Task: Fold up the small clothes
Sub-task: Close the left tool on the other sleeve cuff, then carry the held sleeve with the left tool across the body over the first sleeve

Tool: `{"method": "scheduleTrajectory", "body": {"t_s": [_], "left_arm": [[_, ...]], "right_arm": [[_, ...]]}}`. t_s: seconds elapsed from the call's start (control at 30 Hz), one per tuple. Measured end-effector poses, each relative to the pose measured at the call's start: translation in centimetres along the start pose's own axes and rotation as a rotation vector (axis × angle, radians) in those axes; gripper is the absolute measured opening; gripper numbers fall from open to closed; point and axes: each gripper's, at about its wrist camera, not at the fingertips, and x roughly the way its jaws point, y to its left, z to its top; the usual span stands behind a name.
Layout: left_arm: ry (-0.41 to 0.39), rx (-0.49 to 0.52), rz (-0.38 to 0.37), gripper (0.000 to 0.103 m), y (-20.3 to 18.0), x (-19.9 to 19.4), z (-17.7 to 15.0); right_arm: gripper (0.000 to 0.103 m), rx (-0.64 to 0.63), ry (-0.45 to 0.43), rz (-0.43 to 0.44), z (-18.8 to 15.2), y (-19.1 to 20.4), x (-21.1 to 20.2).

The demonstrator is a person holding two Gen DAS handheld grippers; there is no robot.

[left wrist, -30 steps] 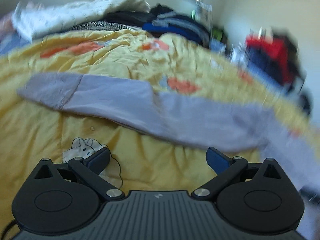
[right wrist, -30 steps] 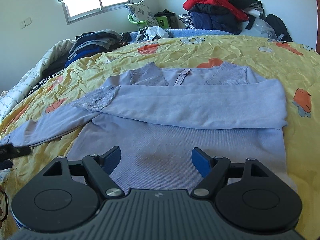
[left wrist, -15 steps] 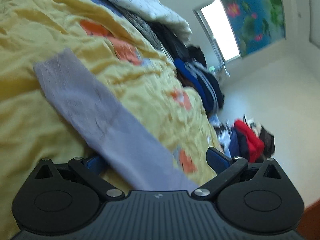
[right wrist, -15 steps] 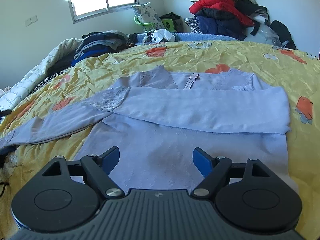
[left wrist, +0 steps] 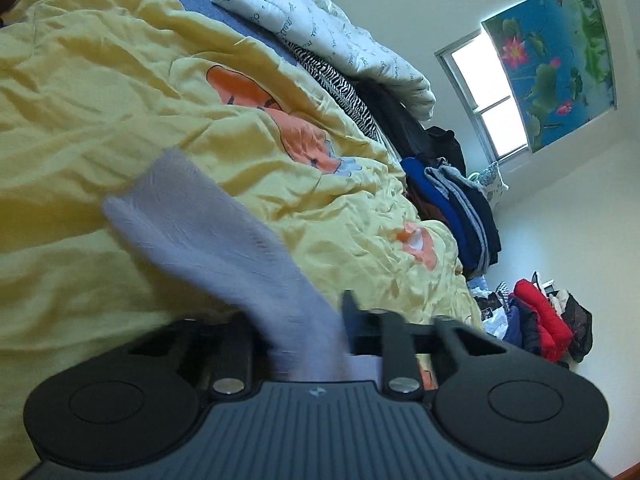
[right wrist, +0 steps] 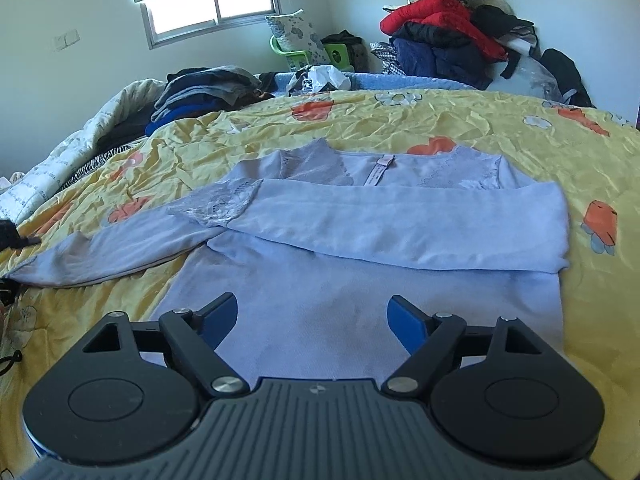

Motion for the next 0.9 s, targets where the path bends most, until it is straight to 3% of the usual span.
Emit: {"method": "scheduleTrajectory", "body": {"t_s": [0.23,0.57,0.9], "left_arm": [[-0.070,0.240,0.012,0.005,-3.0,-1.7,-1.9],[-0.079,0.702,-0.116,0.005,-14.2,-3.6,-9.5],[0.011,0.889,-0.119,0.005,-21.1,-1.2,-16.5]], "right_arm": [[0.085,0.013,-0.008,-0.008,-0.1,-1.0,-0.2],[0.085,0.058,-0.003,-0.046,-0.6,-3.5,-0.2],[0.085,0.060,-0.032,-0.077,-0.9,-5.1,-1.5]]}}
